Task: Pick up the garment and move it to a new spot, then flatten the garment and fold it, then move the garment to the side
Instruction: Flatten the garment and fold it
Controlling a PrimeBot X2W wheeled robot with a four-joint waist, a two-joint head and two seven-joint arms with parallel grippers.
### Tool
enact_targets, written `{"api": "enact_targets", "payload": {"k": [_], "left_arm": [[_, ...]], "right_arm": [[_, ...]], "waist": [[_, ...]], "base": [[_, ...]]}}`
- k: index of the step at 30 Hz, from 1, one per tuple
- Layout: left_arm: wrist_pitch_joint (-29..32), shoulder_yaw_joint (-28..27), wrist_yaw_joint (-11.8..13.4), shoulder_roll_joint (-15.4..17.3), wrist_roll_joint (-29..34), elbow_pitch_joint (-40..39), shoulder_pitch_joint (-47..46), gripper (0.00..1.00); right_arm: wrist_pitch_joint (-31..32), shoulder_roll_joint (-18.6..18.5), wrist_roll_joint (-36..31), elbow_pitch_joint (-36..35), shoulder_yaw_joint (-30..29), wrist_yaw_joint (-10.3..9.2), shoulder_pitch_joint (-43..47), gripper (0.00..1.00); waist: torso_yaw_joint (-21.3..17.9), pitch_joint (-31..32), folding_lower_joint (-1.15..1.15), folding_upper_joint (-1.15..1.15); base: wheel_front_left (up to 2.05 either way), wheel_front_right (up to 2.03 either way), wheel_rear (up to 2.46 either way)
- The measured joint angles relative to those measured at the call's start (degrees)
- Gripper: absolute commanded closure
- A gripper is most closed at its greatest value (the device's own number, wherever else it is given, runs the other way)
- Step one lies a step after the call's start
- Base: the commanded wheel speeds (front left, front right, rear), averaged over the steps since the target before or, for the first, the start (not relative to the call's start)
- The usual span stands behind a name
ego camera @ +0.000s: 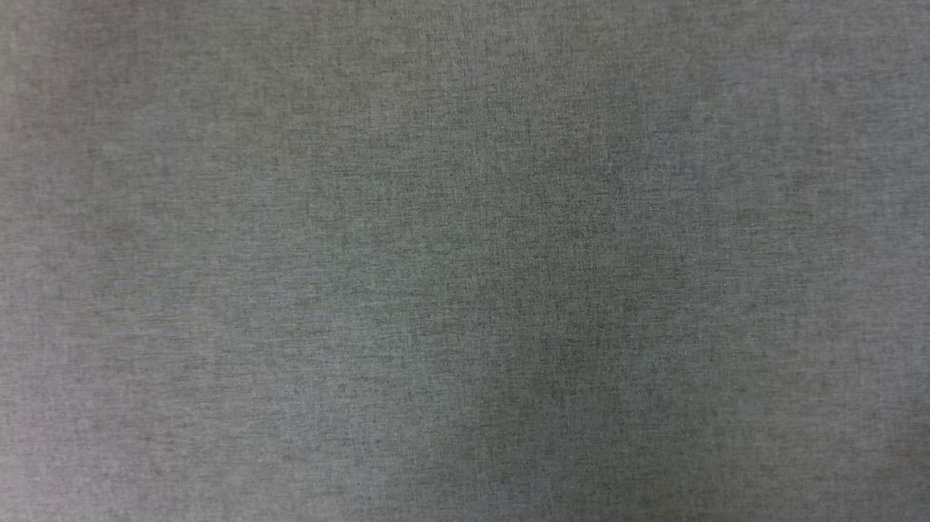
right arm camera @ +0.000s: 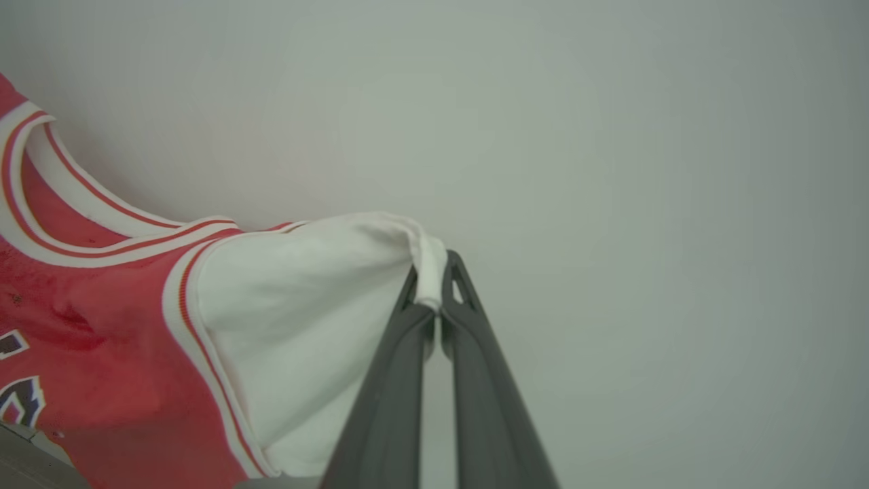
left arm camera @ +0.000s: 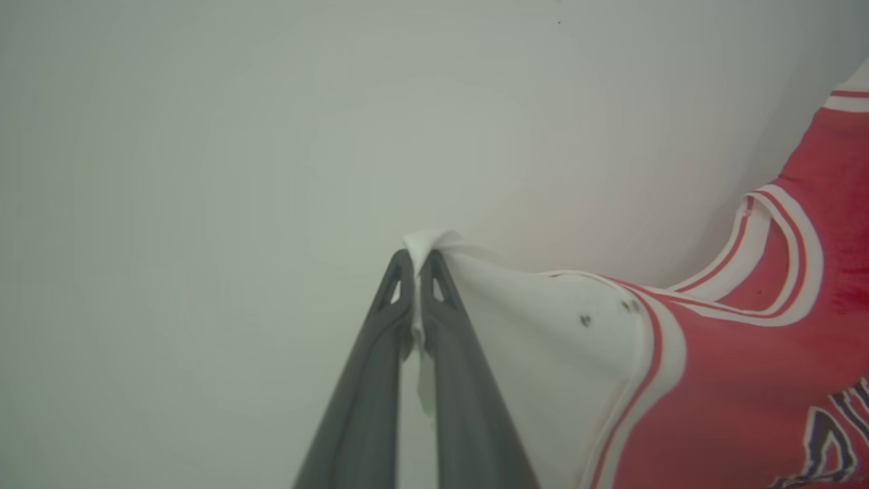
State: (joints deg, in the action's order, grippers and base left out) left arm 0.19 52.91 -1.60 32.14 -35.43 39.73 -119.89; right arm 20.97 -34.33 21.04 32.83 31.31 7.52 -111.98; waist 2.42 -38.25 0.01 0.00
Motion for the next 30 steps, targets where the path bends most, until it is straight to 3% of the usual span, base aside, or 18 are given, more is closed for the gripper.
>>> {"api": "enact_targets", "payload": {"k": [6, 16, 22, 30], "left_arm": [[-3.4, 0.4, -1.0, -0.5, -1.6, 3.6, 5.0, 1.0], [-12.1, 1.2, -1.7, -0.3, -5.6, 4.5, 23.1, 1.0], [-14.3, 0.4, 1.4, 2.3, -8.6, -1.9, 37.1, 1.0], [-15.0, 0.1, 8.5, 7.4, -12.1, -15.1, 60.0, 1.0]], "right_arm": [[-5.5, 1.3, 1.9, 4.8, 1.5, -0.01, 3.6, 1.0], [-14.9, 2.9, 6.8, 6.6, 5.1, 0.0, 21.1, 1.0], [-17.6, 2.1, 9.7, 3.3, 7.2, -0.01, 33.4, 1.0], [-19.0, -0.9, 13.0, -3.3, 8.6, 0.0, 53.4, 1.0]], "waist": [[-0.5, -0.4, 0.0, 0.0], [-1.6, 5.5, 0.0, 0.0], [-2.1, 10.6, -0.01, 0.0], [-2.1, 16.9, -0.01, 0.0]], "base": [[0.0, 0.0, 0.0], [0.0, 0.0, 0.0], [0.0, 0.0, 0.0], [0.0, 0.0, 0.0]]}}
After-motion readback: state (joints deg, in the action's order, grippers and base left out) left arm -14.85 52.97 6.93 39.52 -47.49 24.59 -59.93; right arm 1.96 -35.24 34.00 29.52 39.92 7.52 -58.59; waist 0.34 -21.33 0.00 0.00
